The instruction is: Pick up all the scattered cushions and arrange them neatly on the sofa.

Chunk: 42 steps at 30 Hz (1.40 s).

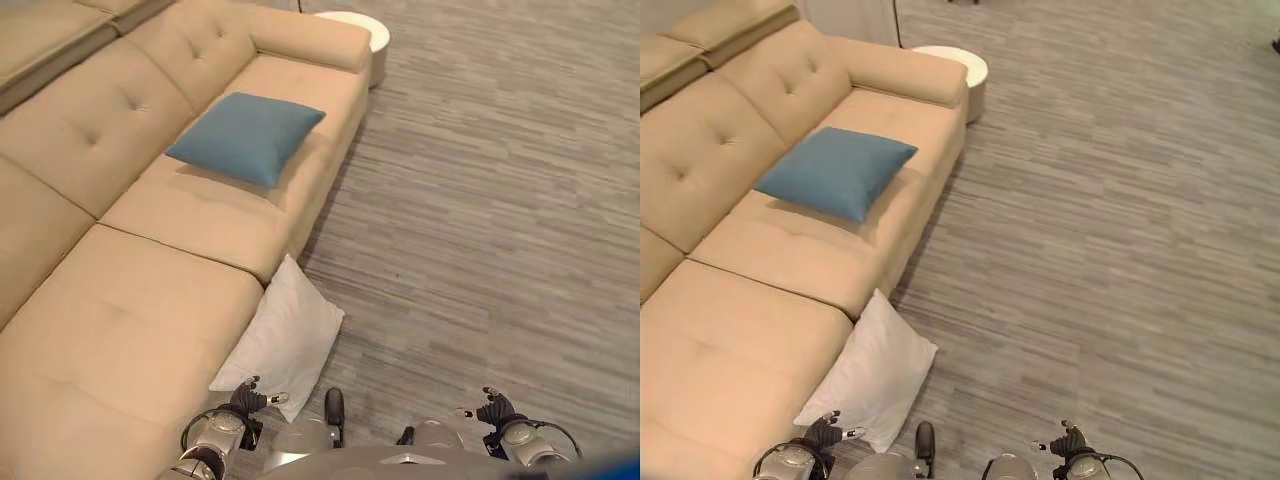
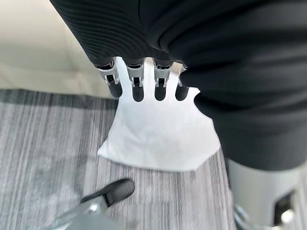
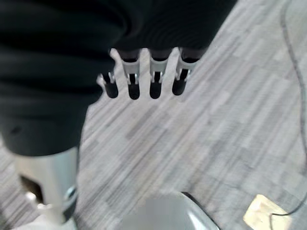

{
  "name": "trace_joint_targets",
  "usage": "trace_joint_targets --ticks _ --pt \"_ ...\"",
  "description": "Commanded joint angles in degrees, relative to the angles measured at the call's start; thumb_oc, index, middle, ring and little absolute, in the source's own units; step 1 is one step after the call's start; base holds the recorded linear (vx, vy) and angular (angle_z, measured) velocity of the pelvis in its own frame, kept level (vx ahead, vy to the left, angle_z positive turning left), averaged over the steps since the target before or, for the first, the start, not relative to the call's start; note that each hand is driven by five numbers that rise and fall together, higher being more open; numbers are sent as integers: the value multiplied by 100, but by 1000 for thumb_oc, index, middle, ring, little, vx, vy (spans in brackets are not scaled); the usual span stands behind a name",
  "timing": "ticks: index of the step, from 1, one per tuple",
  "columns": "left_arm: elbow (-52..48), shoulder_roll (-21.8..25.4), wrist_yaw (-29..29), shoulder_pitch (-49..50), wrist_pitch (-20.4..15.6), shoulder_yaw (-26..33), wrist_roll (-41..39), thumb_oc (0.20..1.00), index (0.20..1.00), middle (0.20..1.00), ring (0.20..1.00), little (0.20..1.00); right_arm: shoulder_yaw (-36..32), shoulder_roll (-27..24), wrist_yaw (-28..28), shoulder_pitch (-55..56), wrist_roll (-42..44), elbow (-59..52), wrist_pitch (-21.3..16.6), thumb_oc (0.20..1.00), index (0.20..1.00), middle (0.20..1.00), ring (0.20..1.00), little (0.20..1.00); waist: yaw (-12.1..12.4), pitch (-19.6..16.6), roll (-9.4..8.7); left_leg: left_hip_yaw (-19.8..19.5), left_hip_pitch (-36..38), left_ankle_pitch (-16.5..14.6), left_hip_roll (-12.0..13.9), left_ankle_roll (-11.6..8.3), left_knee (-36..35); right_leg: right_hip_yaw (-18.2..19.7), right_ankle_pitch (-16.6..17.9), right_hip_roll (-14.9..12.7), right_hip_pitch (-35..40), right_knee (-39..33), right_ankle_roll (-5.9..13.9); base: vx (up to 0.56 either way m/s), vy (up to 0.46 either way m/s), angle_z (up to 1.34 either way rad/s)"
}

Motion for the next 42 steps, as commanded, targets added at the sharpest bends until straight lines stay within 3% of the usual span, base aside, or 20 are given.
trace_joint_targets --ticks 1,2,4,6,12,13,15,16,17,18,19,20,25,28,30,31,33,34,42 --pt "-70 -83 64 -72 -173 -84 30 1000 1000 1000 1000 1000 49 -285 -68 -73 -19 -148 -72 1000 1000 1000 1000 1000 -35 13 74 -320 -226 -481 126 -648 615 346 965 473 317 -1623 -201 152 -107 105" --pt "-24 -87 70 -138 -186 -129 26 1000 1000 1000 1000 1000 69 -277 -71 -66 29 -151 -74 1000 1000 1000 1000 1000 -149 33 53 -710 -195 -485 27 -663 622 1055 1039 681 168 -1897 -205 130 -122 102" --pt "27 -92 62 -199 -188 -188 28 1000 1000 1000 1000 1000 75 -271 -65 -43 56 -119 -63 1000 1000 1000 1000 1000 -207 40 -2 -1022 -224 -493 -74 -696 663 1371 1155 747 183 -2146 -207 75 -142 85" --pt "161 -130 63 -208 -187 -194 28 1000 1000 1000 1000 1000 66 -267 -61 -20 39 -30 -87 1000 1000 1000 1000 1000 -206 -26 -57 -1235 -250 -525 -89 -772 680 981 1183 605 429 -2491 -244 71 -181 215" --pt "289 -188 -6 -78 -176 -139 5 1000 1000 1000 1000 1000 170 -315 -18 -26 -22 31 -169 1000 1000 1000 1000 1000 -117 -90 -184 -1407 -423 -435 114 -1043 805 395 1111 670 1014 -3086 -456 67 -239 119" --pt "288 -191 -3 -78 -173 -144 6 1000 1000 1000 1000 1000 183 -318 -12 -41 -27 21 -169 1000 1000 1000 1000 1000 -131 -66 -196 -1386 -490 -433 125 -1071 873 321 1087 668 1025 -3093 -479 -52 -179 51" --pt "234 -207 1 -101 -147 -176 -7 1000 1000 1000 1000 1000 152 -373 -15 -58 -13 -10 -145 1000 1000 1000 1000 1000 -195 15 -218 -771 -751 -399 312 -1122 1048 17 1007 582 1064 -3118 -517 -88 -81 100" --pt "204 -204 25 -119 -129 -175 41 1000 1000 1000 1000 1000 93 -376 -4 -30 44 -25 -128 1000 1000 1000 1000 1000 -309 -21 -218 140 -755 -447 632 -1087 1078 -322 970 520 1159 -3217 -511 -33 -59 130" --pt "197 -194 35 -114 -122 -176 64 1000 1000 1000 1000 1000 77 -362 -5 -4 61 -28 -118 1000 1000 1000 1000 1000 -352 -42 -234 441 -794 -437 707 -1087 1165 -449 977 500 1193 -3248 -508 -15 -56 143" --pt "196 -173 56 -97 -101 -166 98 1000 1000 1000 1000 1000 42 -338 -13 41 97 -13 -102 1000 1000 1000 1000 1000 -425 -90 -230 1020 -819 -415 804 -1117 1187 -695 1004 445 1233 -3302 -503 15 -23 179" --pt "194 -173 56 -93 -101 -166 98 1000 1000 1000 1000 1000 43 -338 -13 44 97 -12 -102 1000 1000 1000 1000 1000 -421 -76 -228 1023 -804 -436 810 -1120 1204 -691 998 449 1255 -3304 -503 57 13 178" --pt "203 -155 43 -70 -83 -154 119 1000 1000 1000 1000 1000 37 -307 -1 79 97 22 -73 1000 1000 1000 1000 1000 -450 -109 -198 1268 -751 -421 803 -1117 1116 -829 1007 443 1318 -3335 -497 109 49 139" --pt "373 -102 64 62 -31 15 172 1000 1000 1000 1000 1000 108 -171 21 19 -8 97 -22 1000 1000 1000 1000 1000 -377 -259 -208 1104 -398 -457 629 -1012 626 -835 973 422 1437 -3268 -403 164 117 19" --pt "379 -55 51 116 -38 103 148 1000 1000 1000 1000 1000 155 -132 50 -16 -92 47 -14 1000 1000 1000 1000 1000 -286 -288 -196 1018 -244 -546 490 -860 477 -797 842 275 1340 -2686 -316 141 223 -1" --pt "350 -11 75 113 -37 165 109 1000 1000 1000 1000 1000 183 -108 88 -72 -141 3 18 1000 1000 1000 1000 1000 -225 -231 -155 992 -157 -602 415 -743 409 -818 929 -1 1045 -2007 -151 62 185 -12" --pt "350 -11 75 112 -37 165 109 1000 1000 1000 1000 1000 183 -108 88 -72 -141 3 18 1000 1000 1000 1000 1000 -223 -232 -156 994 -158 -601 412 -742 408 -816 926 -4 1039 -1999 -150 40 148 -7" --pt "345 35 81 88 -43 167 123 1000 1000 1000 1000 1000 186 -102 100 -108 -159 -23 21 1000 1000 1000 1000 1000 -245 -195 -122 925 -148 -593 385 -689 387 -677 1132 -101 767 -1556 -44 54 106 3" --pt "352 70 83 86 -75 136 158 1000 1000 1000 1000 1000 180 -81 119 -107 -127 -73 -6 1000 1000 1000 1000 1000 -310 -134 -94 782 -44 -598 350 -668 331 -279 1122 -25 614 -1356 -52 72 84 -1" --pt "457 167 122 49 -91 164 199 1000 1000 1000 1000 1000 228 -69 115 -158 -126 -113 -6 1000 1000 1000 1000 1000 -330 -100 -191 408 -56 -742 277 -741 501 88 1282 -17 622 -2468 -59 104 -55 31"
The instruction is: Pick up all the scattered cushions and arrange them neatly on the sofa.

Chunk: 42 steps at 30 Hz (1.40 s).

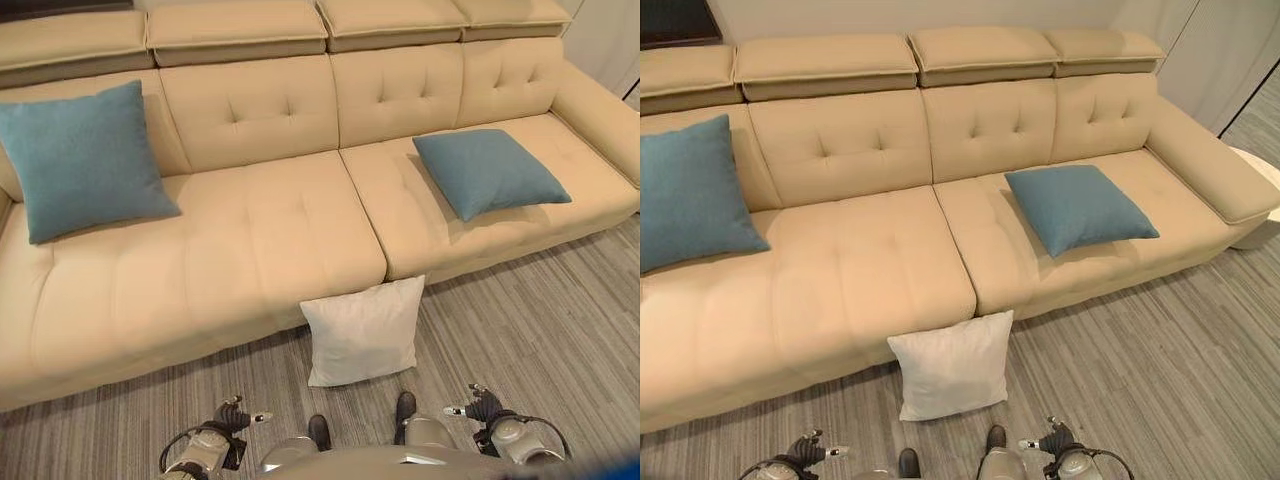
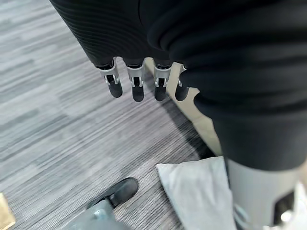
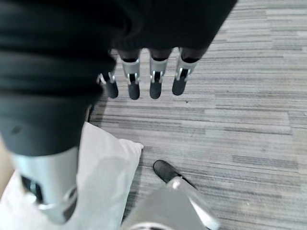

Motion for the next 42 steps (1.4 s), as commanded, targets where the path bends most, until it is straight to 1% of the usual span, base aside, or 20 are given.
trace_joint_targets --ticks 1,9,13,14,15,18,19,23,24,25,26,28,30,31,32,33,36,39,41,42 --pt "86 -78 120 -232 -123 115 109 1000 1000 1000 1000 1000 68 -199 -66 -175 -125 23 -32 1000 1000 1000 1000 1000 2 136 104 -490 -347 -336 46 -396 539 6 -241 175 328 390 51 42 -80 23" --pt "-121 -122 173 -326 -166 176 -156 1000 1000 1000 1000 1000 92 -249 -138 -175 -41 -150 -128 1000 1000 1000 1000 1000 7 182 73 -624 -474 -295 171 -519 595 -114 -370 315 443 195 -83 17 -111 11" --pt "-675 -118 412 -716 -345 173 -664 1000 1000 1000 1000 1000 -51 -405 -397 -380 263 -698 -283 1000 1000 1000 1000 1000 -22 506 77 -711 -1060 -159 270 -613 752 -243 -399 294 -40 374 -185 -172 -85 22" --pt "-675 -118 412 -718 -345 173 -664 1000 1000 1000 1000 1000 -52 -406 -397 -381 263 -699 -281 1000 1000 1000 1000 1000 -26 492 78 -715 -1085 -161 269 -612 764 -246 -402 292 -61 382 -185 -187 -50 37" --pt "-866 -115 601 -866 -428 168 -855 1000 1000 1000 1000 1000 -83 -481 -536 -498 336 -940 -327 1000 1000 1000 1000 1000 -38 627 90 -748 -1350 -107 302 -613 866 -273 -395 283 -368 580 -228 -167 -44 23" --pt "-1123 -116 880 -1092 -559 147 -1105 1000 1000 1000 1000 1000 -116 -556 -729 -693 456 -1220 -397 1000 1000 1000 1000 1000 -17 762 82 -812 -1877 -61 349 -629 1112 -322 -429 226 -908 913 -288 -227 -68 9" --pt "-1353 -88 1143 -1407 -700 76 -1375 1000 1000 1000 1000 1000 -108 -637 -956 -1021 640 -1459 -470 1000 1000 1000 1000 1000 -3 965 74 -849 -2433 -27 364 -662 1423 -352 -446 189 -1419 1204 -346 -212 -63 19" --pt "-1490 -2 1407 -1746 -741 -24 -1364 1000 1000 1000 1000 1000 -136 -688 -1175 -1389 805 -1582 -523 1000 1000 1000 1000 1000 6 1091 66 -882 -3013 -30 379 -685 1790 -404 -522 155 -1921 1514 -400 -121 -44 15" --pt "-1523 16 1485 -1816 -741 -57 -1352 1000 1000 1000 1000 1000 -125 -697 -1260 -1474 831 -1593 -522 1000 1000 1000 1000 1000 17 1104 68 -912 -3132 -218 416 -723 1971 -360 -722 157 -2025 1701 -380 -50 -51 7" --pt "-1546 25 1567 -1899 -751 -82 -1338 1000 1000 1000 1000 1000 -126 -700 -1331 -1588 864 -1621 -539 1000 1000 1000 1000 1000 9 1133 65 -914 -3349 -234 434 -720 2130 -370 -745 136 -2235 1878 -384 -79 -70 16" --pt "-1567 39 1762 -2160 -797 -134 -1412 1000 1000 1000 1000 1000 -188 -657 -1580 -1861 1052 -1710 -628 1000 1000 1000 1000 1000 4 1196 46 -957 -3863 -279 475 -708 2486 -370 -866 99 -2759 2325 -435 -122 -44 16" --pt "-1594 31 1803 -2242 -822 -154 -1460 1000 1000 1000 1000 1000 -208 -624 -1657 -1955 1113 -1737 -666 1000 1000 1000 1000 1000 0 1203 43 -971 -4048 -303 487 -709 2596 -364 -910 76 -2934 2420 -447 -88 -29 15" --pt "-1657 93 1868 -2504 -837 -191 -1526 1000 1000 1000 1000 1000 -263 -640 -1855 -2246 1198 -1768 -692 1000 1000 1000 1000 1000 -38 1249 66 -987 -4571 -334 527 -702 2859 -319 -971 30 -3444 2721 -473 -91 -2 6" --pt "-1666 127 1906 -2622 -847 -202 -1561 1000 1000 1000 1000 1000 -285 -640 -1930 -2362 1238 -1782 -709 1000 1000 1000 1000 1000 -59 1264 82 -984 -4756 -341 533 -694 2920 -295 -988 31 -3645 2825 -483 -97 28 0" --pt "-1743 200 2026 -3005 -883 -263 -1657 1000 1000 1000 1000 1000 -341 -692 -2140 -2778 1350 -1768 -725 1000 1000 1000 1000 1000 -95 1270 149 -982 -5274 -331 538 -686 3083 -229 -1003 -19 -4159 3040 -488 -80 21 3" --pt "-1739 200 2026 -3016 -883 -263 -1659 1000 1000 1000 1000 1000 -342 -693 -2140 -2789 1352 -1762 -726 1000 1000 1000 1000 1000 -97 1258 148 -981 -5304 -333 536 -686 3096 -226 -1007 -22 -4190 3055 -488 -62 26 3" --pt "-1858 233 2139 -3491 -980 -257 -1926 1000 1000 1000 1000 1000 -395 -876 -2383 -3387 1442 -1734 -741 1000 1000 1000 1000 1000 -140 1290 252 -991 -5874 -285 529 -662 3136 -133 -1032 -108 -4835 3286 -472 -30 30 4" --pt "-1913 254 2144 -3834 -1166 -172 -2481 1000 1000 1000 1000 1000 -372 -970 -2520 -3867 1590 -1669 -785 1000 1000 1000 1000 1000 -176 1322 311 -984 -6370 -243 524 -647 3179 -16 -1035 -145 -5377 3449 -454 0 0 0" --pt "-1994 353 2108 -4108 -1180 -211 -2574 1000 1000 1000 1000 1000 -312 -1131 -2537 -4196 1618 -1669 -789 1000 1000 1000 1000 1000 -215 1328 353 -986 -6732 -225 509 -626 3239 66 -1021 -154 -5762 3562 -438 -6 -2 2" --pt "-2056 513 2137 -4434 -1185 -314 -2580 1000 1000 1000 1000 1000 -277 -1330 -2623 -4553 1642 -1642 -799 1000 1000 1000 1000 1000 -259 1347 399 -980 -7132 -212 484 -597 3330 149 -1002 -164 -6180 3694 -415 -24 -6 5"
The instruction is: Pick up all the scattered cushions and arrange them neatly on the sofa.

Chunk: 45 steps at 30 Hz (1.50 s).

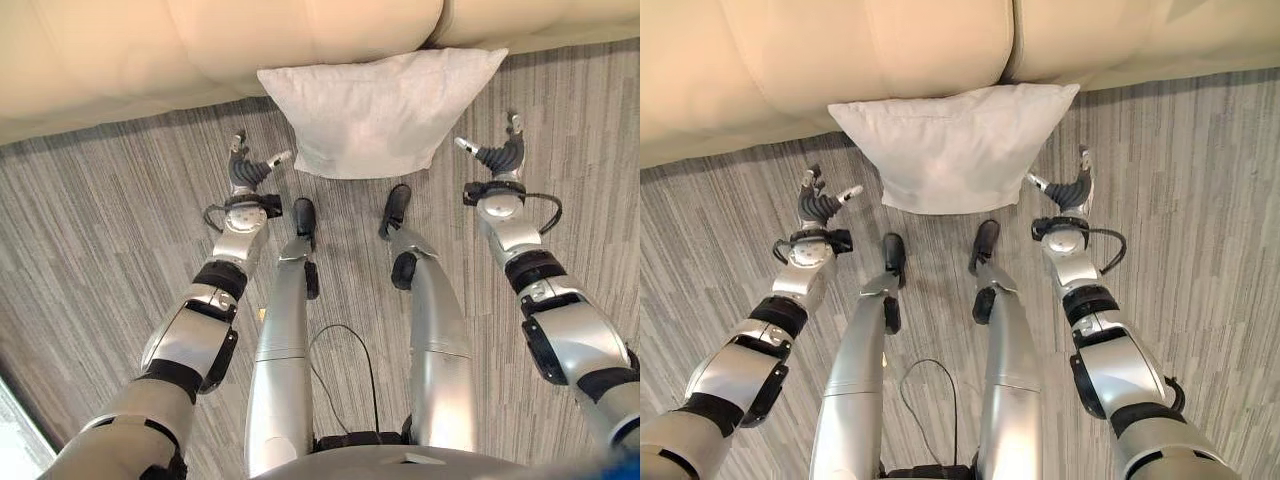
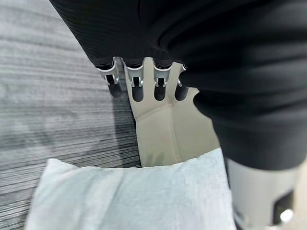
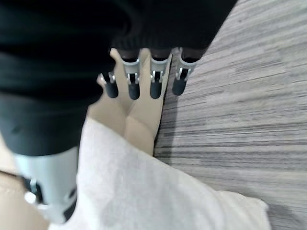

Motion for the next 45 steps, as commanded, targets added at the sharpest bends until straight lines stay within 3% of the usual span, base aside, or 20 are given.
trace_joint_targets --ticks 1,7,15,28,29,30,36,45 --pt "-210 103 121 500 -230 0 -100 1000 1000 1000 1000 1000 36 -313 -247 432 204 -66 -215 1000 1000 1000 1000 1000 -108 -690 381 -72 -185 175 65 -93 -602 439 -890 -75 -97 691 683 -15 -24 5" --pt "-455 262 227 72 -209 -163 -79 1000 1000 1000 1000 1000 133 -649 -419 -1 194 -104 -177 1000 1000 1000 1000 1000 -131 -688 483 -80 -883 208 -4 -45 -408 621 -902 -58 -909 1006 709 23 -17 4" --pt "-713 201 228 -489 -73 -601 81 1000 1000 1000 1000 1000 606 -687 -155 -585 458 -186 -247 1000 1000 1000 1000 1000 -124 -619 536 -69 -1480 171 -48 -25 6 764 -875 -11 -1538 1365 732 28 -44 1" --pt "-731 -255 348 -1696 -148 -1193 -99 1000 1000 1000 1000 1000 1670 228 116 -1859 412 -235 -246 1000 1000 1000 1000 1000 -81 -685 545 -148 -1987 214 -33 -55 277 773 -789 110 -1994 1564 748 8 -28 -1" --pt "-827 -334 348 -1726 -218 -1198 -228 420 420 420 420 420 1711 355 112 -1923 387 -315 -273 454 454 454 454 454 -80 -726 530 -166 -1996 220 -44 -59 283 758 -770 133 -1988 1551 756 0 0 0" --pt "-893 -332 347 -1702 -263 -1154 -311 200 200 200 200 200 1744 402 123 -1934 348 -365 -271 200 200 200 200 200 -83 -749 525 -178 -2000 226 -35 -62 275 756 -755 146 -1977 1530 761 0 0 0" --pt "-1488 -379 335 -1122 -398 -807 -417 200 200 200 200 200 1447 430 72 -1459 16 -942 -371 200 200 200 200 200 -79 -1019 492 -188 -1760 333 -27 -99 -125 646 -705 256 -1699 1185 782 -15 -18 0" --pt "-2607 -608 140 364 -488 -150 -385 200 200 200 200 200 584 352 142 80 -265 -1932 -571 200 200 200 200 200 -15 -1271 541 -309 -242 706 24 -314 -1562 366 -576 297 -338 215 853 -32 -28 1"
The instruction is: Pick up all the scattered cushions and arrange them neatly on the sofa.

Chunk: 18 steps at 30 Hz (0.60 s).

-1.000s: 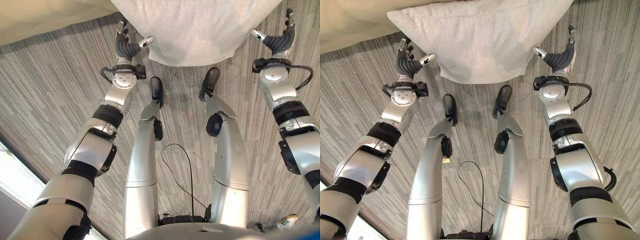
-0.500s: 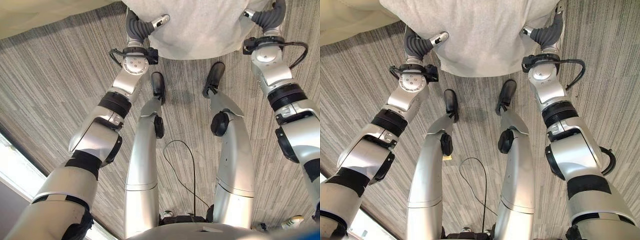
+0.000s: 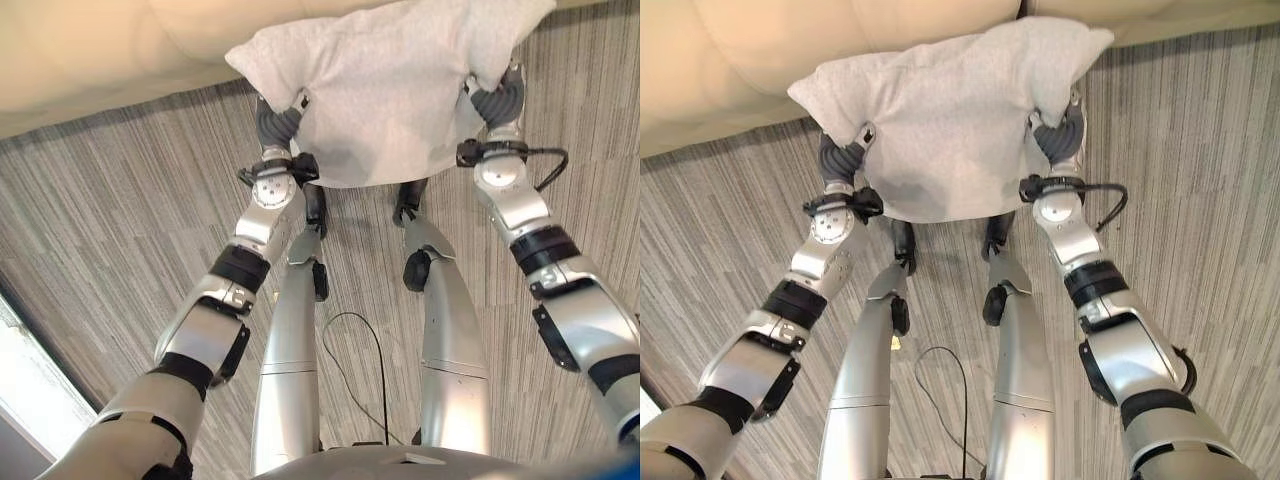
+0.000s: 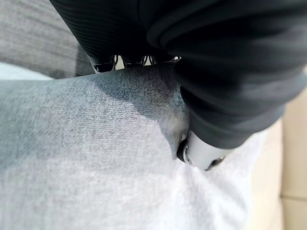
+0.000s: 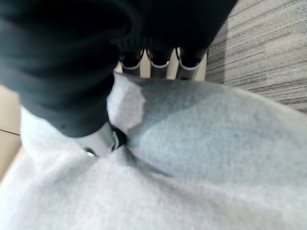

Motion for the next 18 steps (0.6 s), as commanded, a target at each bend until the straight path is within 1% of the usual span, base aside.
trace_joint_targets --ticks 1,4,5,6,9,10,12,13,14,15,18 --pt "-278 -127 -332 23 -542 15 225 200 200 200 200 200 135 343 118 -58 -225 -392 -587 200 200 200 200 200 -102 -555 244 -247 390 333 1 -169 -1030 376 -725 171 411 442 893 -9 -37 5" --pt "-597 -183 -468 563 -557 26 378 200 200 200 200 200 -17 407 228 522 -325 -820 -682 200 200 200 200 200 -68 -703 253 -315 1145 480 -20 -259 -1598 239 -684 154 1077 35 889 17 -59 10" --pt "-811 -274 -603 992 -568 -31 385 200 200 200 200 200 -72 514 372 1031 -372 -1198 -744 200 200 200 200 200 -53 -831 234 -341 1593 681 -8 -272 -1805 80 -460 102 1548 -327 823 0 -48 16" --pt "-819 -274 -602 1006 -566 -35 387 200 200 200 200 200 -73 516 372 1048 -375 -1209 -740 200 200 200 200 200 -52 -822 238 -346 1620 685 -5 -273 -1818 73 -457 106 1578 -341 823 -17 -48 13" --pt "-972 -391 -751 1501 -554 -108 347 200 200 200 200 200 -97 680 527 1635 -346 -1469 -796 200 200 200 200 200 -63 -955 226 -389 2337 676 15 -295 -2056 -49 -440 98 2270 -649 821 33 -21 7" --pt "-1070 -415 -857 1895 -524 -225 386 200 200 200 200 200 -78 800 676 2068 -264 -1634 -837 200 200 200 200 200 -68 -1042 196 -409 2843 641 34 -300 -2192 -112 -439 87 2760 -823 824 54 -13 7" --pt "-1144 -375 -939 2207 -495 -255 438 200 200 200 200 200 -46 813 795 2454 -268 -1746 -832 200 200 200 200 200 -70 -1023 171 -391 3432 619 61 -314 -2364 -193 -451 99 3323 -976 830 103 -12 6" --pt "-1283 -350 -1015 2656 -467 -293 421 200 200 200 200 200 -27 788 962 2938 -281 -1891 -809 200 200 200 200 200 -92 -1010 124 -346 4210 561 112 -322 -2505 -264 -487 137 4144 -1213 826 122 -10 3" --pt "-1286 -349 -1015 2661 -466 -294 421 200 200 200 200 200 -26 788 963 2942 -282 -1894 -808 200 200 200 200 200 -93 -990 125 -347 4240 562 114 -322 -2515 -267 -485 140 4175 -1224 826 177 -15 1" --pt "-1278 -319 -1063 2932 -439 -306 423 200 200 200 200 200 -43 792 1064 3246 -274 -1925 -779 200 200 200 200 200 -105 -1006 94 -293 4702 521 149 -329 -2597 -308 -515 180 4707 -1394 814 109 -12 1" --pt "-1346 -272 -1127 3305 -384 -264 448 200 200 200 200 200 -146 797 1181 3691 -263 -2006 -758 200 200 200 200 200 -153 -1094 57 -184 5326 487 245 -365 -2747 -348 -512 272 5428 -1761 818 117 -26 -7"
